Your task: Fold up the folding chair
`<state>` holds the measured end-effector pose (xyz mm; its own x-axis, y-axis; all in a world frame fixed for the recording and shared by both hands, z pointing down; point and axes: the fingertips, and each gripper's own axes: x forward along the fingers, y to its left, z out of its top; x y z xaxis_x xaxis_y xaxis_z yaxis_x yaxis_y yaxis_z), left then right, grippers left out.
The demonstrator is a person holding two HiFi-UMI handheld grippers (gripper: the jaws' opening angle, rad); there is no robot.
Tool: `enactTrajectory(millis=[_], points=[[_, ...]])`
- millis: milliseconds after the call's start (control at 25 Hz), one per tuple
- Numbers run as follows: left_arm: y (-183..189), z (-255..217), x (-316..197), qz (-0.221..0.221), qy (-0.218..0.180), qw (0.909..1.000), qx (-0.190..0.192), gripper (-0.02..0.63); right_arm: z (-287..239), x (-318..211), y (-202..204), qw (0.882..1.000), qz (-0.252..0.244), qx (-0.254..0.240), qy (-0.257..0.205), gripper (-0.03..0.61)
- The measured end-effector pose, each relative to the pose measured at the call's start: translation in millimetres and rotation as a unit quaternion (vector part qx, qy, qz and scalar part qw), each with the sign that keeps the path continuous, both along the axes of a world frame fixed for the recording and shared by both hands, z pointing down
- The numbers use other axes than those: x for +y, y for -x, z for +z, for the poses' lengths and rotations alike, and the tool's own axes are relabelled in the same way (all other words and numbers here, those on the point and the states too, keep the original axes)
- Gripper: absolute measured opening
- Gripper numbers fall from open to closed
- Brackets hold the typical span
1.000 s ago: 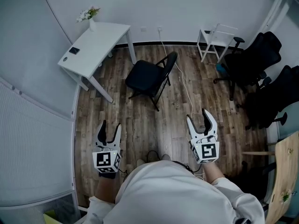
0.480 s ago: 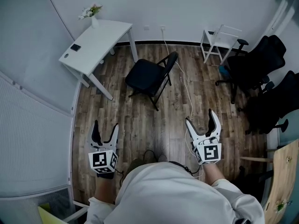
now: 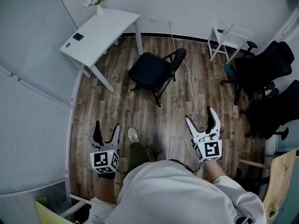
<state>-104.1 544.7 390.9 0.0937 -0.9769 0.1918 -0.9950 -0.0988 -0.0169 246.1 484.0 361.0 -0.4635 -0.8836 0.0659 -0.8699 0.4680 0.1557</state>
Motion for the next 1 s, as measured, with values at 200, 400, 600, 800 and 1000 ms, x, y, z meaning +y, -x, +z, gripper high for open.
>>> enactTrajectory(millis=[200, 400, 600, 800, 1000], points=[[46, 21, -53, 0.009, 0.014, 0.9998, 0.014, 0.374, 0, -47, 43, 1.000, 0.008, 0.009, -0.009, 0.403], [104, 21, -123, 0.040, 0.015, 0.9990, 0.013, 0.374, -1, -99, 89, 0.999, 0.040, 0.021, -0.011, 0.403], [154, 22, -190, 0.080, 0.025, 0.9964, 0.007, 0.374, -12, -139, 130, 0.996, 0.082, 0.022, -0.008, 0.403], [164, 39, -248, 0.124, 0.042, 0.9914, 0.008, 0.373, -2, -156, 135, 0.991, 0.127, 0.031, 0.007, 0.403], [143, 51, -298, 0.171, 0.056, 0.9836, 0.012, 0.373, 0, -173, 114, 0.984, 0.177, 0.033, 0.014, 0.403]])
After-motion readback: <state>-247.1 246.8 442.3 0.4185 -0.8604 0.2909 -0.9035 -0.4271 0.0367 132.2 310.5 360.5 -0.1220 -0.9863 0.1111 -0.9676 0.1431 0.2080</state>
